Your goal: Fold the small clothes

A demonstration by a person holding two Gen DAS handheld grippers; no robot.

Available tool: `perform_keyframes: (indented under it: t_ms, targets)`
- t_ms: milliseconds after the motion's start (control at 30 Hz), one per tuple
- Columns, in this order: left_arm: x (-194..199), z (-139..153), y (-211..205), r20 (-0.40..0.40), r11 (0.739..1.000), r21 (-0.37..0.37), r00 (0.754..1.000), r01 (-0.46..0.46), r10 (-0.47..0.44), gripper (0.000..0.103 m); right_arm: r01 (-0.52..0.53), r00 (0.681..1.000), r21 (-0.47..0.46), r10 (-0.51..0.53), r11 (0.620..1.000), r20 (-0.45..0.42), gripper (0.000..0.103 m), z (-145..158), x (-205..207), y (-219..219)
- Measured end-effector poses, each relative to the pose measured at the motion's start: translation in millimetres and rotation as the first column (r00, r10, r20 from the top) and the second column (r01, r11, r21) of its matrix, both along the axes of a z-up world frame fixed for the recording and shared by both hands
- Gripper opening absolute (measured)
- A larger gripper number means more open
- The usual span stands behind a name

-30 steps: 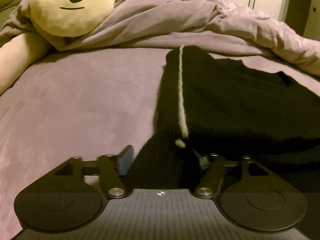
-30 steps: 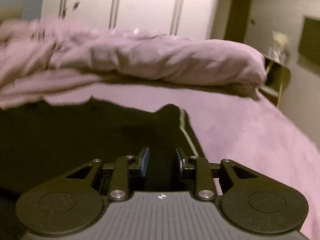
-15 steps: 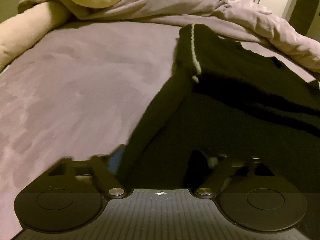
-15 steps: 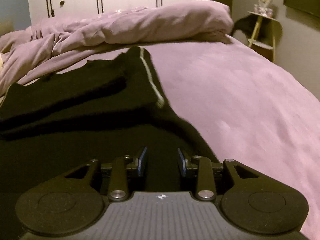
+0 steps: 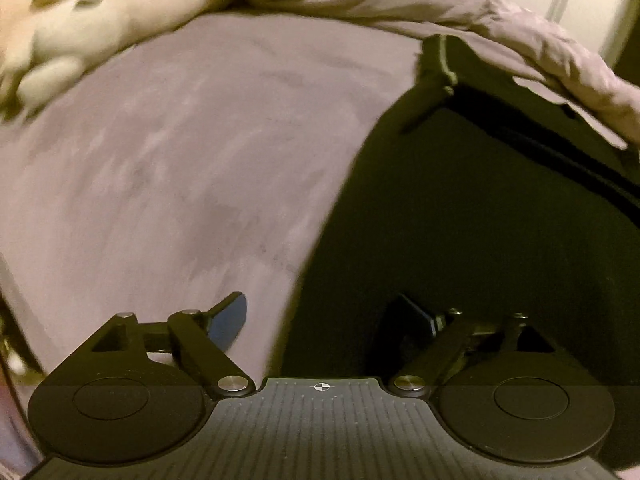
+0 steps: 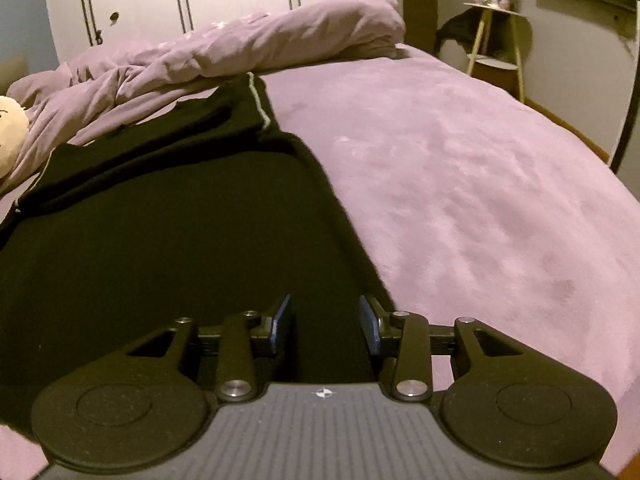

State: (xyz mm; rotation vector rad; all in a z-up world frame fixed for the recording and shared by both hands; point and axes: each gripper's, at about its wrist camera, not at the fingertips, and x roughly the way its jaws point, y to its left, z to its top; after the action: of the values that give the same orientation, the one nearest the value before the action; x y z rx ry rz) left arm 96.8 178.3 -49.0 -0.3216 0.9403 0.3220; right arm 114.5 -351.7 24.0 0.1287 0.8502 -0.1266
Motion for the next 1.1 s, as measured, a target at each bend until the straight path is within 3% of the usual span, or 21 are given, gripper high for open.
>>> perform_keyframes:
  t_ms: [33, 100, 200, 333, 433, 533, 567, 633, 700, 800, 1100]
  targets:
    - [-4.6, -1.3, 2.2, -0.009, 1.0, -0.021, 1.0, -0.007, 0.007, 0.09, 0.009, 1.0, 0.008, -0.009, 1.0, 0.003, 0.04, 2.3, -3.6, -3.2]
    - [-11.7, -2.8, 3.6, -0.019, 0.999, -0.043, 1.0, -0.005, 0.004, 0.09, 0.035, 0.999, 0.009, -0.035, 0.999, 0.003, 0.059, 7.5, -9.1, -9.9]
    - [-16.9, -2.2, 1.2, -0.003, 0.999, -0.042, 1.0, 0.02, -0.02, 0.094, 0.057, 0.998, 0.0, -0.057, 0.998, 0.019, 0.059, 11.9, -17.8, -21.5]
    - [-17.9, -6.0, -0.5, 0.011, 0.997, -0.065, 0.999, 0.031, -0.03, 0.093, 0.048, 0.999, 0.069, -0.046, 0.996, -0.026, 0.056, 3.9, -14.4, -39.5]
    - [-15.9, -4.5, -1.4, 0.03, 0.993, -0.118, 0.999, 0.032, -0.028, 0.087, 0.009, 0.999, 0.178, -0.001, 0.984, -0.045, 0.053, -5.3, -8.3, -46.1]
    - [-13.7, -5.6, -5.6, 0.028, 0.99, -0.136, 0.999, 0.039, -0.035, 0.078, -0.036, 0.999, 0.2, 0.043, 0.979, -0.028, 0.053, -11.1, -3.9, -45.7]
    - [-12.3, -6.6, -7.7, 0.017, 0.992, -0.123, 0.999, 0.041, -0.039, 0.074, -0.044, 0.998, 0.207, 0.051, 0.977, -0.029, 0.052, -13.0, -1.9, -46.2]
    - [-9.0, -6.2, -11.6, -0.01, 0.996, -0.081, 0.999, 0.045, -0.046, 0.065, -0.054, 0.998, 0.217, 0.062, 0.975, -0.03, 0.036, -12.8, 0.4, -46.3]
    - [-7.8, -3.6, -14.1, -0.019, 0.996, -0.069, 0.998, 0.06, -0.061, 0.054, -0.084, 0.996, 0.227, 0.092, 0.97, -0.023, 0.012, -8.8, 0.2, -44.9]
    - [-7.9, -0.1, -16.3, -0.023, 0.994, -0.083, 0.997, 0.072, -0.074, 0.04, -0.126, 0.992, 0.206, 0.127, 0.97, 0.005, 0.012, -2.3, -5.5, -39.7]
    - [-9.7, -2.1, -18.0, -0.035, 0.993, -0.091, 0.996, 0.073, -0.077, 0.045, -0.156, 0.983, 0.2, 0.172, 0.967, -0.066, 0.014, -7.8, -9.8, -37.6]
